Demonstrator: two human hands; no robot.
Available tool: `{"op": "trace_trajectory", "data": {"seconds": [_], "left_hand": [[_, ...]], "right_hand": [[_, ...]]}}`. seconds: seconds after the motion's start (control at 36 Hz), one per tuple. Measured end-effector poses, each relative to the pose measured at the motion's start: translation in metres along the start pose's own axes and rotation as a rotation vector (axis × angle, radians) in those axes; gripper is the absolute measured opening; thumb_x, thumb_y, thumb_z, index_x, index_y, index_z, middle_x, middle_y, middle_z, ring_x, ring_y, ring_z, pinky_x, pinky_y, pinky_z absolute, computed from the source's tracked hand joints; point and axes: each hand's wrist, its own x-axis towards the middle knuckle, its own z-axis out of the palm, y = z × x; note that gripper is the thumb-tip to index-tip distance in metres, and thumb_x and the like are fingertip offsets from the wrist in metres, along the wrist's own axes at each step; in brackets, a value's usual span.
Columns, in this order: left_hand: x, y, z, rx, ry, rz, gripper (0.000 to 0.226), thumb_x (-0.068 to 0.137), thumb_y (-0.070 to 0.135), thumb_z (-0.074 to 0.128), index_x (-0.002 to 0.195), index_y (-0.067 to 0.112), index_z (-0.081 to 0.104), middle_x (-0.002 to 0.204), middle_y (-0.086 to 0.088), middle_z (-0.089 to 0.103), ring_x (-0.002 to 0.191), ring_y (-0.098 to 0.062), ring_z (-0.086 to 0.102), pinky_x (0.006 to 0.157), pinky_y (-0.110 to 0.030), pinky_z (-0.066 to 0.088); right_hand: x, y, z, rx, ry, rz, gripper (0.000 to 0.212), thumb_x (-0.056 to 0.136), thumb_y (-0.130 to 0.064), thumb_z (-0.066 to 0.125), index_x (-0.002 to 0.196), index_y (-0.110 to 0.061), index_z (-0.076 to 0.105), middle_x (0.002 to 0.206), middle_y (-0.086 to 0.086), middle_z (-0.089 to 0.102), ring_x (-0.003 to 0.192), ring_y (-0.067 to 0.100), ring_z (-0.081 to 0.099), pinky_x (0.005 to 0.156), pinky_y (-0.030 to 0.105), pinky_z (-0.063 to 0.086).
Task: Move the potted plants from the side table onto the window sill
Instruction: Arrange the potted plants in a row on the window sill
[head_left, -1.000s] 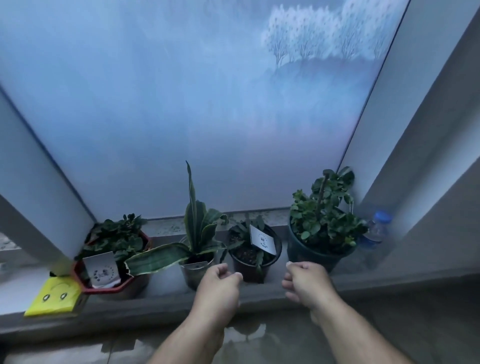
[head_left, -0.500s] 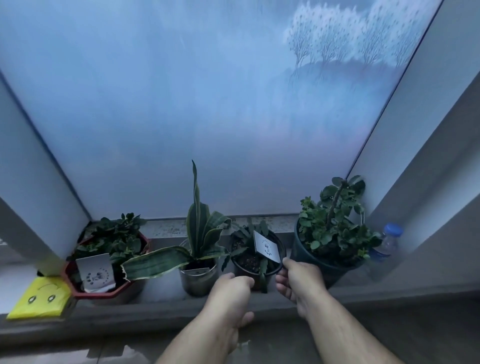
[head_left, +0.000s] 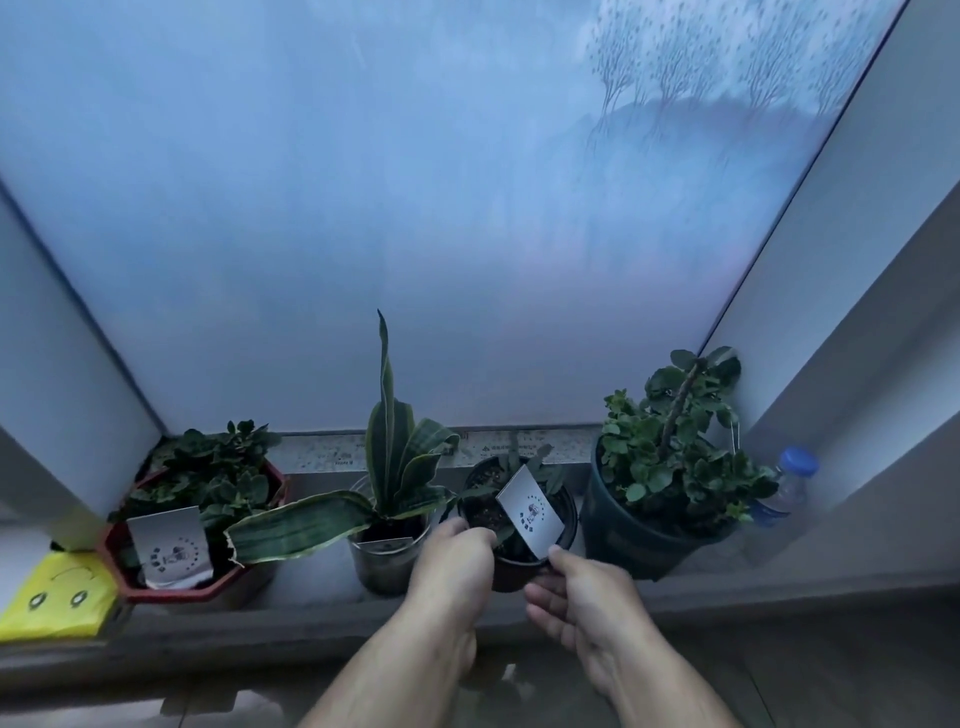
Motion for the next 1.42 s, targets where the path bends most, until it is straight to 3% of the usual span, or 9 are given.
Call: {"op": "trace_trajectory", "data": {"seconds": [0.11, 0.28, 0.39, 0.47, 0.56, 0.58, 0.69, 1.06, 1.42], "left_hand": [[0.001, -0.008, -0.001, 0.05, 0.003, 0.028, 0.016, 0.094, 0.005, 0.054, 0.093, 0.012, 0.068, 0.089, -0.008, 0.072, 0.078, -0.016, 0.06, 0.063, -0.028, 0.042], [0.003, -0.01, 0.004, 0.12, -0.058, 0.058, 0.024, 0.092, 0.0, 0.053, 0.099, 0.014, 0.072, 0.09, -0.002, 0.077, 0.084, -0.012, 0.067, 0.062, -0.022, 0.046], [0.001, -0.004, 0.002, 0.081, -0.03, 0.081, 0.026, 0.095, -0.003, 0.053, 0.083, 0.019, 0.063, 0.074, 0.007, 0.063, 0.069, -0.002, 0.054, 0.043, -0.006, 0.041], [0.002, -0.009, 0.002, 0.06, 0.0, 0.032, 0.021, 0.094, 0.002, 0.057, 0.081, 0.018, 0.059, 0.077, 0.007, 0.057, 0.07, -0.003, 0.049, 0.058, -0.02, 0.039], [-0.001, -0.012, 0.005, 0.047, 0.113, -0.002, 0.036, 0.091, 0.009, 0.062, 0.126, 0.011, 0.056, 0.112, -0.002, 0.063, 0.1, -0.017, 0.058, 0.086, -0.027, 0.036], [0.0, -0.016, 0.005, 0.025, 0.137, 0.0, 0.034, 0.09, 0.008, 0.061, 0.124, 0.014, 0.056, 0.111, -0.003, 0.062, 0.1, -0.02, 0.057, 0.089, -0.031, 0.036], [0.0, -0.02, 0.004, -0.057, 0.122, -0.152, 0.01, 0.091, 0.005, 0.055, 0.086, 0.013, 0.056, 0.082, -0.005, 0.055, 0.085, -0.025, 0.056, 0.08, -0.039, 0.045], [0.029, -0.034, -0.002, -0.357, 0.027, -0.162, 0.026, 0.097, -0.007, 0.046, 0.122, -0.008, 0.056, 0.118, -0.023, 0.066, 0.118, -0.031, 0.061, 0.101, -0.044, 0.05], [0.027, -0.032, 0.008, -0.3, -0.137, -0.108, 0.036, 0.098, -0.007, 0.038, 0.108, 0.01, 0.068, 0.101, -0.011, 0.078, 0.106, -0.025, 0.067, 0.106, -0.043, 0.046]], "right_hand": [[0.011, -0.007, -0.003, -0.05, 0.061, -0.08, 0.019, 0.101, -0.019, 0.057, 0.108, -0.003, 0.065, 0.1, 0.018, 0.071, 0.076, 0.023, 0.07, 0.057, 0.032, 0.059], [0.015, -0.008, -0.004, -0.039, 0.046, -0.03, 0.013, 0.102, -0.011, 0.053, 0.099, -0.002, 0.061, 0.075, 0.013, 0.062, 0.064, 0.021, 0.066, 0.052, 0.03, 0.056], [0.007, -0.005, -0.003, -0.024, -0.013, 0.03, 0.013, 0.102, -0.011, 0.055, 0.095, -0.002, 0.062, 0.074, 0.014, 0.068, 0.066, 0.022, 0.069, 0.05, 0.029, 0.055], [0.003, -0.006, -0.006, -0.044, -0.034, 0.036, 0.013, 0.101, -0.012, 0.056, 0.099, -0.003, 0.065, 0.081, 0.016, 0.07, 0.07, 0.025, 0.07, 0.055, 0.032, 0.057], [0.004, -0.008, -0.01, -0.057, -0.001, -0.022, 0.013, 0.101, -0.013, 0.056, 0.099, -0.004, 0.064, 0.089, 0.017, 0.069, 0.076, 0.026, 0.07, 0.06, 0.035, 0.059], [0.004, -0.008, -0.011, -0.049, 0.013, -0.038, 0.012, 0.101, -0.013, 0.055, 0.098, -0.004, 0.063, 0.091, 0.017, 0.068, 0.078, 0.026, 0.071, 0.061, 0.035, 0.059], [0.003, -0.01, -0.009, -0.027, 0.012, -0.055, 0.012, 0.102, -0.013, 0.054, 0.097, -0.005, 0.061, 0.086, 0.015, 0.067, 0.076, 0.025, 0.071, 0.061, 0.035, 0.058], [-0.004, -0.007, -0.007, -0.056, -0.084, 0.065, 0.014, 0.1, -0.015, 0.059, 0.102, -0.004, 0.068, 0.079, 0.012, 0.078, 0.07, 0.02, 0.076, 0.057, 0.031, 0.06], [0.005, -0.013, -0.008, 0.002, 0.038, -0.055, 0.008, 0.1, -0.005, 0.057, 0.103, 0.002, 0.062, 0.102, 0.023, 0.07, 0.084, 0.025, 0.073, 0.067, 0.035, 0.064]]}}
